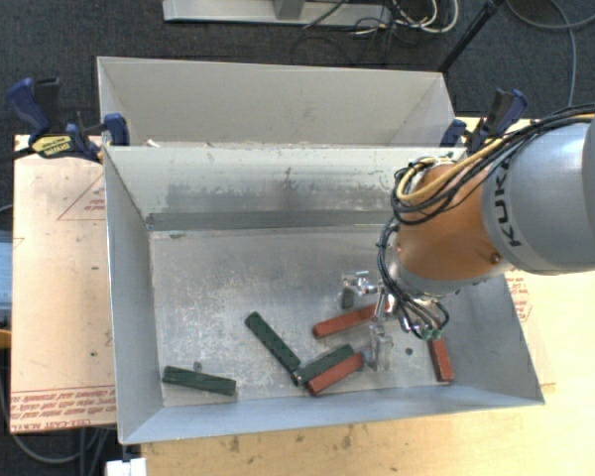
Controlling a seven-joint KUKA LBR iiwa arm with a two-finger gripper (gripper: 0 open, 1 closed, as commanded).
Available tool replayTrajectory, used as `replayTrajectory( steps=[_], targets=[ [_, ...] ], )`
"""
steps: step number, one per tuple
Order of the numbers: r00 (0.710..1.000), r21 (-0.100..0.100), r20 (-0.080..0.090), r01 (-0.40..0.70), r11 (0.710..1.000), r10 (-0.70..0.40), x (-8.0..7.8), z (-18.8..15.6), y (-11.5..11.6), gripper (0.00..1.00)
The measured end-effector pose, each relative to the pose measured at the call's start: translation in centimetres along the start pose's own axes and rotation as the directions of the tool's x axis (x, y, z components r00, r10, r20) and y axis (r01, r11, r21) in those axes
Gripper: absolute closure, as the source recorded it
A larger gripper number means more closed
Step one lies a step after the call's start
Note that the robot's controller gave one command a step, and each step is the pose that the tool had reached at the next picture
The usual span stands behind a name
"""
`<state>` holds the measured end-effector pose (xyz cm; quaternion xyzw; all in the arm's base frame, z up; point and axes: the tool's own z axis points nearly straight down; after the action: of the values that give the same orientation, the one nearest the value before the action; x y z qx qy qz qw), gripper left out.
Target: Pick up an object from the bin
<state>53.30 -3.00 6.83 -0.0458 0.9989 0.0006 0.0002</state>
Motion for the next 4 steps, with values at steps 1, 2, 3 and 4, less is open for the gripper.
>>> replayTrajectory(
  steps=[1,2,3,4],
  targets=[
    [1.000,0.000,0.000,0.000,1.000,0.000,-0.1,-0.1,0.0,0.00],
    [1.000,0.000,0.000,-0.001,1.000,0.001,-0.1,-0.1,0.0,0.00],
    [1.000,0.000,-0.003,-0.001,1.000,0.001,-0.2,-0.4,0.0,1.00],
    [1.000,0.001,0.005,0.000,1.000,0.000,-0.3,-4.4,0.0,1.00]
  ],
)
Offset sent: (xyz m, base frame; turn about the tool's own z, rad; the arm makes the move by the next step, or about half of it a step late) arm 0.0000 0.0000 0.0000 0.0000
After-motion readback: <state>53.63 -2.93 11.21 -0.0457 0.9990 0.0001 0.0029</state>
